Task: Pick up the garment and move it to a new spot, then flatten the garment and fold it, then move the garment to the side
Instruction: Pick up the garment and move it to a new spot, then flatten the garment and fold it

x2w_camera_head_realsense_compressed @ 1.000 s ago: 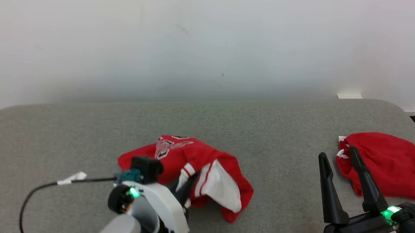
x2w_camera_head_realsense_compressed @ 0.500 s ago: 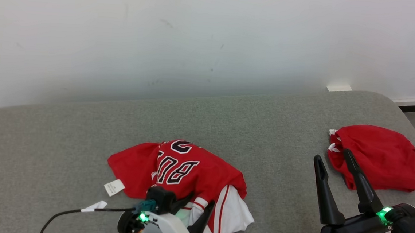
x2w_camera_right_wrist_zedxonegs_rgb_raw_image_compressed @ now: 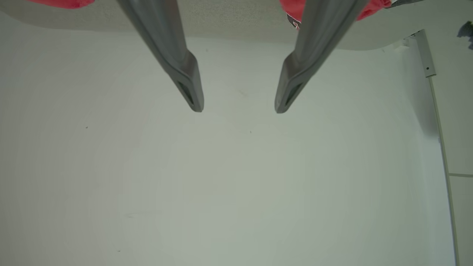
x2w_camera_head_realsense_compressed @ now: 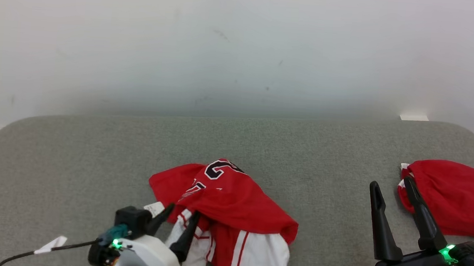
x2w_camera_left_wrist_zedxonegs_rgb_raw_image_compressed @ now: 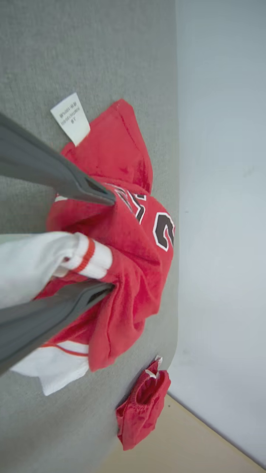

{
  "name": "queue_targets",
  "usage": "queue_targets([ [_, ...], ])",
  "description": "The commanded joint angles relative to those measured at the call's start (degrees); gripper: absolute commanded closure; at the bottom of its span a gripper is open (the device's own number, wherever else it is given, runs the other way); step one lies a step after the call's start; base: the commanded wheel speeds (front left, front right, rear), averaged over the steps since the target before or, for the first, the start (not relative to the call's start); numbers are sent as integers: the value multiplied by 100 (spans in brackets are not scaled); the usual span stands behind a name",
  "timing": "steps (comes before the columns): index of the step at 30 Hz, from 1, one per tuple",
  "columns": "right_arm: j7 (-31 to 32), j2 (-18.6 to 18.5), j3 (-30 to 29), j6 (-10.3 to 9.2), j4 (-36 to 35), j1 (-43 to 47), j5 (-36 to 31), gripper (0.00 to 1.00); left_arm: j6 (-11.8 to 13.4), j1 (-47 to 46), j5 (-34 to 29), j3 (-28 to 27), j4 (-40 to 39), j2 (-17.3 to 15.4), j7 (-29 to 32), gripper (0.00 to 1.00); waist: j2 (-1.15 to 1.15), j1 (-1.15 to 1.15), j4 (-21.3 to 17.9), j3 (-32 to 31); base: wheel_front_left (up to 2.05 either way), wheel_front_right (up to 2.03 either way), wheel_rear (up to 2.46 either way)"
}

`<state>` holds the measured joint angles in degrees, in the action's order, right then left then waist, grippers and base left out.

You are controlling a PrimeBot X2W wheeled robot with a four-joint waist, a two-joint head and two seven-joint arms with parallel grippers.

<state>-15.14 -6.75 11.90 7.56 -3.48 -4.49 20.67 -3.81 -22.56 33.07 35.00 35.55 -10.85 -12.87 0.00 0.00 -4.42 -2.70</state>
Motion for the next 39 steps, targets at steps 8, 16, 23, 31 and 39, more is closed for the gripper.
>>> queue_targets([
  [8,3,-25,-124,-16,-77,223,-36,0,630,826,-54,-729,-1337,-570,-226,0,0,0,192,-37,0,0,0],
  [16,3,-78,-131,-16,4,331,0,0,958,1753,-488,-1714,-2364,-322,-228,0,0,0,181,-4,0,0,0],
  [23,2,-124,-105,-16,107,400,32,0,716,2268,-1079,-2442,-2668,158,-229,0,0,0,161,56,0,0,0],
  [31,3,-169,-124,-16,170,442,52,0,252,2393,-1682,-3034,-2765,571,-230,0,0,0,199,41,0,0,0],
  [39,3,-187,-81,-16,205,390,62,0,-17,2350,-1918,-3260,-2712,750,-230,0,0,0,214,38,0,0,0],
])
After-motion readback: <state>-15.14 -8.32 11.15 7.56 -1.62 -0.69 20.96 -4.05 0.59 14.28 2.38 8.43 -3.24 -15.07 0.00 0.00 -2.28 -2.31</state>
